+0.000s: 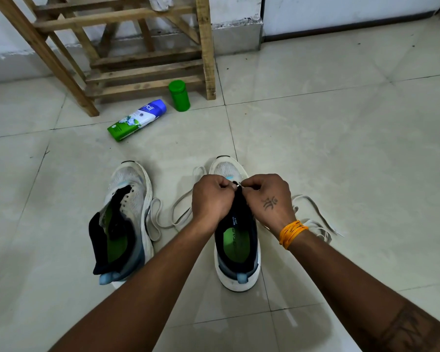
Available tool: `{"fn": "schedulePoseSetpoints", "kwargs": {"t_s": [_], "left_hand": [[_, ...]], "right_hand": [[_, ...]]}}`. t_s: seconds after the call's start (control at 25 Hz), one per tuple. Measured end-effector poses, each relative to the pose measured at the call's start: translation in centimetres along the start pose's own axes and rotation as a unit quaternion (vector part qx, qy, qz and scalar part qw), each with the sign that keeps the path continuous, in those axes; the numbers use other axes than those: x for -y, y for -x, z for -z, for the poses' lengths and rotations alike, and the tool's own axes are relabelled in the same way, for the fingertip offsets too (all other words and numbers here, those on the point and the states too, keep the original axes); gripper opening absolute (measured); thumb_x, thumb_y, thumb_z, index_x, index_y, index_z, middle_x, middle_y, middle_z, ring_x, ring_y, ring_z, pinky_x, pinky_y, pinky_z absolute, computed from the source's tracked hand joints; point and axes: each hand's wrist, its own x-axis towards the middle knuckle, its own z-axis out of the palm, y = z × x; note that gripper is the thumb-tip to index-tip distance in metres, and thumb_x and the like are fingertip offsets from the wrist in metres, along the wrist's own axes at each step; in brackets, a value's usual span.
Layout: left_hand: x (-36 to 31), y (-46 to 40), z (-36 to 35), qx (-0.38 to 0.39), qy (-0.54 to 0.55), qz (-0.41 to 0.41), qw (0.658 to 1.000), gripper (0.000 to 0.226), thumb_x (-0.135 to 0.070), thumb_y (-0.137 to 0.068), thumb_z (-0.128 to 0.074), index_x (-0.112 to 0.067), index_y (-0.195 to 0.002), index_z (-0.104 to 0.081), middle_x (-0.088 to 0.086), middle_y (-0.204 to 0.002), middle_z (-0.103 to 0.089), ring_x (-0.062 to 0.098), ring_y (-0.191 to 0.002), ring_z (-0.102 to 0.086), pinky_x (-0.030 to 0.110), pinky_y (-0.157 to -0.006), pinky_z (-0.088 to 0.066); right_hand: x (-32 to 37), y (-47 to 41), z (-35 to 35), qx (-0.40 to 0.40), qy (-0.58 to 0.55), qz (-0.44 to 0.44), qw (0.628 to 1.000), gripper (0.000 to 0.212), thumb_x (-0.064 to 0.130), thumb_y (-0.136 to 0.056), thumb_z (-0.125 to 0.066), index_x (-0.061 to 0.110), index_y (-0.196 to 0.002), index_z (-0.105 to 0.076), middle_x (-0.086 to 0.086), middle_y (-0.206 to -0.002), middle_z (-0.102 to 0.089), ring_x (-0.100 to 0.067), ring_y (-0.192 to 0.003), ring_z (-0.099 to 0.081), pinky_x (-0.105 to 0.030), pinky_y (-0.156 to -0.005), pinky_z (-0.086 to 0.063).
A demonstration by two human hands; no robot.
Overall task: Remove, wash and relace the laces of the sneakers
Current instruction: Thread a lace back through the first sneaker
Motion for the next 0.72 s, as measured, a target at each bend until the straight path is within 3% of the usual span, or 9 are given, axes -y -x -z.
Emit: {"fn": "schedulePoseSetpoints", "kwargs": {"t_s": [0.24, 0.36, 0.48, 0.56, 0.64, 0.72], "left_hand": [[-0.8, -0.4, -0.4, -0.003, 0.103, 0.108, 0.989, 0.015, -0.015, -0.080, -0.076, -0.013, -0.066, -0.073, 0.001, -0.070, -0.074, 0.022, -0.072, -0.073, 0.040, -0.074, -0.063], [-1.2, -0.9, -0.7, -0.005, 0.167, 0.163, 0.972, 0.019, -0.007, -0.077, -0.075, -0.014, -0.061, -0.068, 0.004, -0.064, -0.070, 0.024, -0.062, -0.068, 0.036, -0.064, -0.059], [-1.2, -1.5, -0.3, 0.037, 0.212, 0.195, 0.957, 0.019, -0.002, -0.078, -0.075, -0.014, -0.066, -0.066, 0.006, -0.061, -0.064, 0.017, -0.048, -0.054, 0.021, -0.048, -0.041], [-0.9, -1.6, -0.3, 0.042, 0.198, 0.184, 0.962, 0.017, -0.005, -0.079, -0.077, -0.014, -0.068, -0.068, 0.004, -0.064, -0.067, 0.016, -0.051, -0.057, 0.022, -0.051, -0.043], [-0.5, -1.3, -0.7, 0.018, 0.155, 0.142, 0.977, 0.016, -0.011, -0.078, -0.081, -0.018, -0.067, -0.073, -0.002, -0.066, -0.073, 0.016, -0.063, -0.068, 0.030, -0.064, -0.057], [-0.2, -0.6, -1.0, -0.009, 0.093, 0.092, 0.991, 0.012, -0.018, -0.080, -0.082, -0.021, -0.070, -0.076, -0.008, -0.070, -0.074, 0.012, -0.073, -0.072, 0.032, -0.076, -0.061]], "right_hand": [[-0.5, 0.2, 0.4, 0.037, -0.136, -0.059, 0.988, 0.025, 0.006, -0.081, -0.071, 0.028, -0.077, -0.080, 0.009, -0.078, -0.078, -0.004, -0.076, -0.071, -0.027, -0.078, -0.058], [-1.0, 0.3, 0.5, 0.054, -0.207, -0.081, 0.974, 0.025, 0.001, -0.080, -0.071, 0.024, -0.078, -0.081, 0.003, -0.081, -0.079, -0.009, -0.076, -0.072, -0.028, -0.073, -0.058], [-1.5, 0.4, 0.4, 0.060, -0.263, -0.101, 0.958, 0.020, -0.001, -0.081, -0.070, 0.013, -0.090, -0.081, -0.008, -0.090, -0.079, -0.017, -0.083, -0.072, -0.033, -0.078, -0.058], [-2.1, 0.3, 0.2, 0.071, -0.291, -0.111, 0.948, 0.018, -0.001, -0.083, -0.069, 0.008, -0.093, -0.080, -0.014, -0.095, -0.079, -0.020, -0.083, -0.070, -0.034, -0.078, -0.056], [-2.5, 0.0, 0.0, 0.091, -0.323, -0.117, 0.935, 0.012, 0.003, -0.090, -0.066, 0.003, -0.093, -0.078, -0.016, -0.090, -0.077, -0.022, -0.080, -0.068, -0.032, -0.073, -0.056], [-2.6, -0.6, -0.3, 0.099, -0.325, -0.115, 0.933, 0.015, 0.009, -0.097, -0.063, -0.002, -0.097, -0.073, -0.015, -0.083, -0.072, -0.022, -0.073, -0.065, -0.029, -0.065, -0.055]]}}
